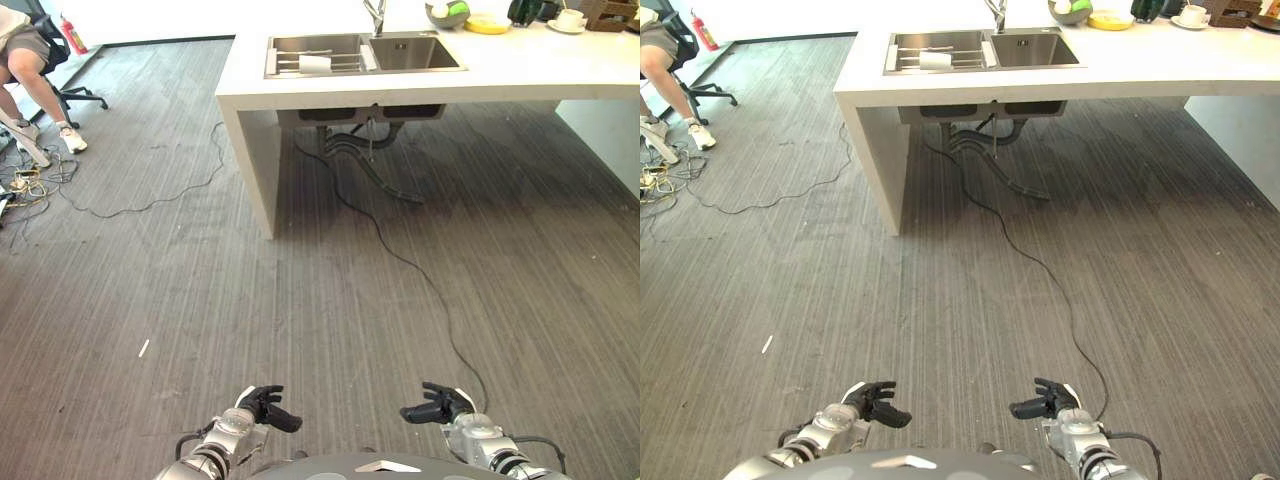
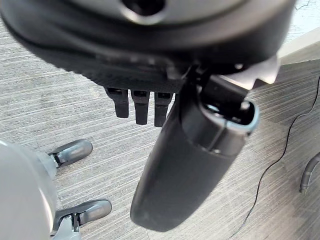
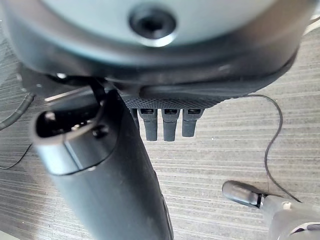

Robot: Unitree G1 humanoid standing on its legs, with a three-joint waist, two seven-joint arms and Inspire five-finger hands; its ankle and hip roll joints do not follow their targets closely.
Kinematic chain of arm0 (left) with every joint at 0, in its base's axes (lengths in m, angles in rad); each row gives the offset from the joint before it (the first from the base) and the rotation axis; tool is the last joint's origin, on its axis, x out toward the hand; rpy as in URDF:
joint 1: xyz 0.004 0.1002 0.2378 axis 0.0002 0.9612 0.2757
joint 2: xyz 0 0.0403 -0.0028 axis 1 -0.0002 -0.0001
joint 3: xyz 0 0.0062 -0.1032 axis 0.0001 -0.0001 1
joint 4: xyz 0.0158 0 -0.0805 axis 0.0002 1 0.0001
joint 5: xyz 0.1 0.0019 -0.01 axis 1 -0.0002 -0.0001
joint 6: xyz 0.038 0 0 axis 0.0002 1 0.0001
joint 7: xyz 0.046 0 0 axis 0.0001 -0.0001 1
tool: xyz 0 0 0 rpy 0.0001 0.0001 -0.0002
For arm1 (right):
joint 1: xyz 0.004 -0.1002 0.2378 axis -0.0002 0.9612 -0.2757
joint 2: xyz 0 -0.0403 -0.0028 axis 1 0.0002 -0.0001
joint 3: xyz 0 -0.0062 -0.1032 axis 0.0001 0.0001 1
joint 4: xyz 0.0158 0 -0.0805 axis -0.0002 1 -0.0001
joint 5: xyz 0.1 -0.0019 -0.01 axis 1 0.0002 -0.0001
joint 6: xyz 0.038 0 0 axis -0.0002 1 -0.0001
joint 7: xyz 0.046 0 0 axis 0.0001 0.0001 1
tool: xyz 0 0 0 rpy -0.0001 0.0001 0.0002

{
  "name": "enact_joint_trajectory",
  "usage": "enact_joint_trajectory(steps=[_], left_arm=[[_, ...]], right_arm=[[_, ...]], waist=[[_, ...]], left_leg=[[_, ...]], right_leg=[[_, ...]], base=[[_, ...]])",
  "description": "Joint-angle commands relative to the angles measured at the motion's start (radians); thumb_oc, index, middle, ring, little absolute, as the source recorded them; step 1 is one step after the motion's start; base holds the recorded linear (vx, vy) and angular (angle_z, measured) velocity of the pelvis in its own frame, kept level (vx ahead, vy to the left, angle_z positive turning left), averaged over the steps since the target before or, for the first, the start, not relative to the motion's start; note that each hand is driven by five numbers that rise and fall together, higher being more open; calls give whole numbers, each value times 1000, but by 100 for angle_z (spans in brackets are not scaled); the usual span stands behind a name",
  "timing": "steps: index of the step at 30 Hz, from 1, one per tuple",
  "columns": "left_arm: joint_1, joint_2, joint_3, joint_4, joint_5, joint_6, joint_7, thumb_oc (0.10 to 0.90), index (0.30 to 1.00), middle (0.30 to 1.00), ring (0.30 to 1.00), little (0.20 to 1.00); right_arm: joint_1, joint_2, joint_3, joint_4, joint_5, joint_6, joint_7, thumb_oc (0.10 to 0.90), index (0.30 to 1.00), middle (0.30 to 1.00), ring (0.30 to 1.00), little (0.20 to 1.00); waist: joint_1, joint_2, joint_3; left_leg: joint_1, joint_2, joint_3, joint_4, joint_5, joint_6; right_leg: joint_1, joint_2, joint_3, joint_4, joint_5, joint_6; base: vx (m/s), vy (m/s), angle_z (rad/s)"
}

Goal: Place the dishes in the dishwasher.

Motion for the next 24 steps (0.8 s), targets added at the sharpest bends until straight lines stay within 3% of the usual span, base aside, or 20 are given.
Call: enact_joint_trajectory(steps=[1,6,14,17,24], left_arm=[[-79,17,-14,15,51,-51,25,800,900,900,900,900],[-57,39,6,-9,57,-64,60,800,900,900,900,900],[-6,4,38,106,54,-41,32,800,900,900,900,900],[32,-11,26,164,118,-22,18,800,900,900,900,900],[63,-12,62,189,84,-8,-6,800,900,900,900,900]], right_arm=[[-47,-41,-11,1,-18,-46,-9,800,900,900,900,900],[-27,-43,-30,3,4,-59,-17,800,900,900,900,900],[-6,-21,-40,117,11,-46,2,800,900,900,900,900],[7,4,-27,146,-6,-31,24,800,900,900,900,900],[15,20,-20,168,-3,-21,54,800,900,900,900,900]], waist=[[11,-16,-14],[22,-22,-13],[18,-27,-19],[3,-24,-14],[-29,-11,5]], left_leg=[[1,30,24,2,-62,-51],[-14,32,13,2,-52,-54],[-23,35,9,2,-49,-58],[-18,38,22,2,-53,-59],[-29,42,44,2,-51,-61]], right_leg=[[-11,-104,3,9,-12,169],[-18,-107,-9,9,-9,166],[-27,-104,-12,9,-10,160],[-32,-102,4,9,-10,159],[-59,-98,43,9,-4,157]], base=[[0,0,0],[-23,-19,6],[5,-25,8],[2,-12,-4],[-2,-3,-17]])
